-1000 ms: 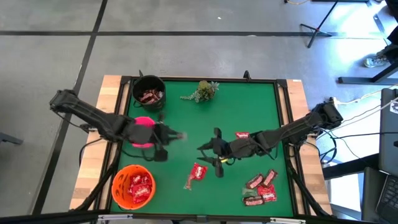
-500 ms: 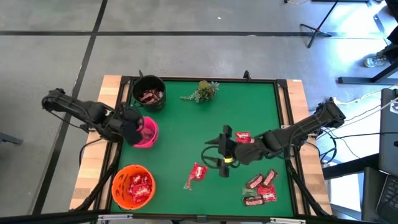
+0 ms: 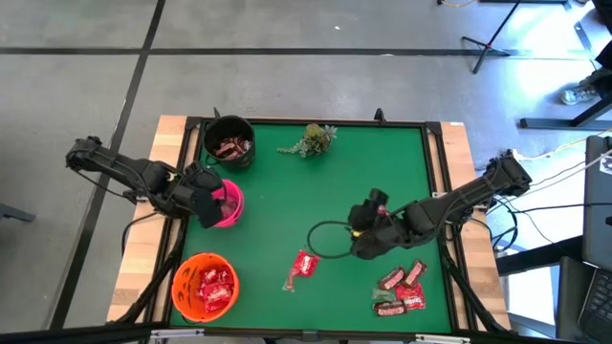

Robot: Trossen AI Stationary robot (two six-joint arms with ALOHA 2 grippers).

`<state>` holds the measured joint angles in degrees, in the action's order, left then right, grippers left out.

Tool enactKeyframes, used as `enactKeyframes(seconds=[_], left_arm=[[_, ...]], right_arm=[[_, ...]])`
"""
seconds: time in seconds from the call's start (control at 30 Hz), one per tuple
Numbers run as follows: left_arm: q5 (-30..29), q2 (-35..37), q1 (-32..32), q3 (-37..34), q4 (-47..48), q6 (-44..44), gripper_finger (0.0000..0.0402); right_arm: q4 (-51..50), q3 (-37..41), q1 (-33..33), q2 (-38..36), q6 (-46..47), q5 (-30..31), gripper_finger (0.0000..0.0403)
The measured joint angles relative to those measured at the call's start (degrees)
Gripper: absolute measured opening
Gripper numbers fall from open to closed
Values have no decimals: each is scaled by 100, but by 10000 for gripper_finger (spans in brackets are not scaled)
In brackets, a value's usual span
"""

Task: Sort candy
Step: Put the red candy into the orange bucket

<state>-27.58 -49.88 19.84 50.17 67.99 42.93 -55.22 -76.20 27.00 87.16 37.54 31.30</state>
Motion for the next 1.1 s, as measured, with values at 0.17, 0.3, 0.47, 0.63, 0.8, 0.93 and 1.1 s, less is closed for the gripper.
enactKeyframes(seconds=[0.17,0.3,0.47,0.63,0.8,0.93,1.1], left_arm=[[-61,34,93,0,-1430,-708,231],[-181,38,366,0,-3154,-2184,210],[80,43,704,2,-4761,-3385,189],[165,23,987,2,-5233,-3713,174],[185,-166,1116,-117,-5606,-3751,163],[452,-309,1152,-402,-6087,-3842,160],[513,-349,1147,-701,-6521,-3744,160]], right_arm=[[-1310,245,-2,-1,1122,-79,236],[-1311,820,-111,1,1478,-313,236],[-807,1726,-441,0,1630,-607,236],[54,2563,-1007,4,1616,-947,236],[1189,3249,-1599,4,1150,-1503,236],[1950,3600,-1951,-38,871,-1952,236],[2118,3662,-2076,-27,817,-2047,233]])
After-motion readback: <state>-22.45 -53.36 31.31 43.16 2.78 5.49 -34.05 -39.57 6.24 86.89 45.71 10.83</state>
